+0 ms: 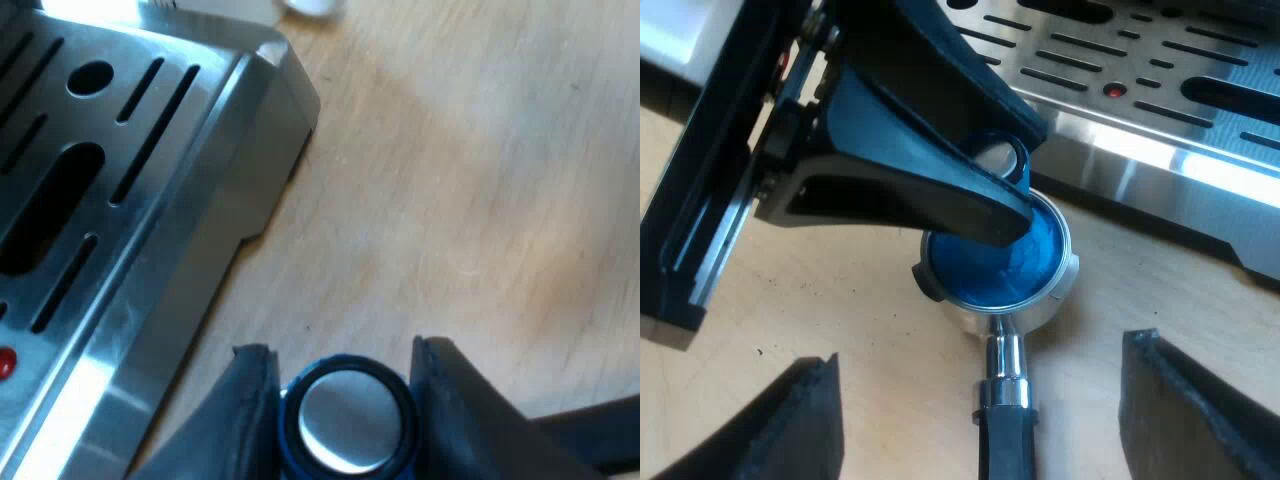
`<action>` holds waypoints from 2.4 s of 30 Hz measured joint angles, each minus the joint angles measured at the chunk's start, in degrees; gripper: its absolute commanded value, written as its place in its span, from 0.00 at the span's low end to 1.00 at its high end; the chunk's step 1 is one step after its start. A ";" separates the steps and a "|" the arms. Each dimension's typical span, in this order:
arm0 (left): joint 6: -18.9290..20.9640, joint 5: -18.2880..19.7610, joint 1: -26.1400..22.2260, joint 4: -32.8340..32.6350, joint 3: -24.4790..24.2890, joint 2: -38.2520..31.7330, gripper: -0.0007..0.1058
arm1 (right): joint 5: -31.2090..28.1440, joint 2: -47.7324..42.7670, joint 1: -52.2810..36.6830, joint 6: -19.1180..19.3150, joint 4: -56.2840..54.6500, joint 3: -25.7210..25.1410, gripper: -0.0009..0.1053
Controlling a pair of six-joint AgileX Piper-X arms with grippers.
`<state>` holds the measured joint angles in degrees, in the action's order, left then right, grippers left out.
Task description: Grind coffee beans and then tamp
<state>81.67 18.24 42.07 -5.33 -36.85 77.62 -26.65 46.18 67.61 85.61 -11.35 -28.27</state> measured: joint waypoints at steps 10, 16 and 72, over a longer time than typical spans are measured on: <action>0.27 -0.56 0.00 -3.56 -0.33 -3.27 0.01 | 0.00 0.00 0.00 0.00 0.00 0.00 0.58; 0.27 -0.56 0.00 -3.49 -0.33 -7.06 0.01 | 0.00 0.00 0.00 0.00 0.00 0.00 0.58; 0.63 -0.11 -24.71 -24.58 6.20 -28.85 0.01 | 10.83 0.00 0.00 9.88 8.53 0.00 0.58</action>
<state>82.30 18.13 17.36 -29.91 -30.65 48.77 -15.83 46.18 67.61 95.49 -2.83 -28.27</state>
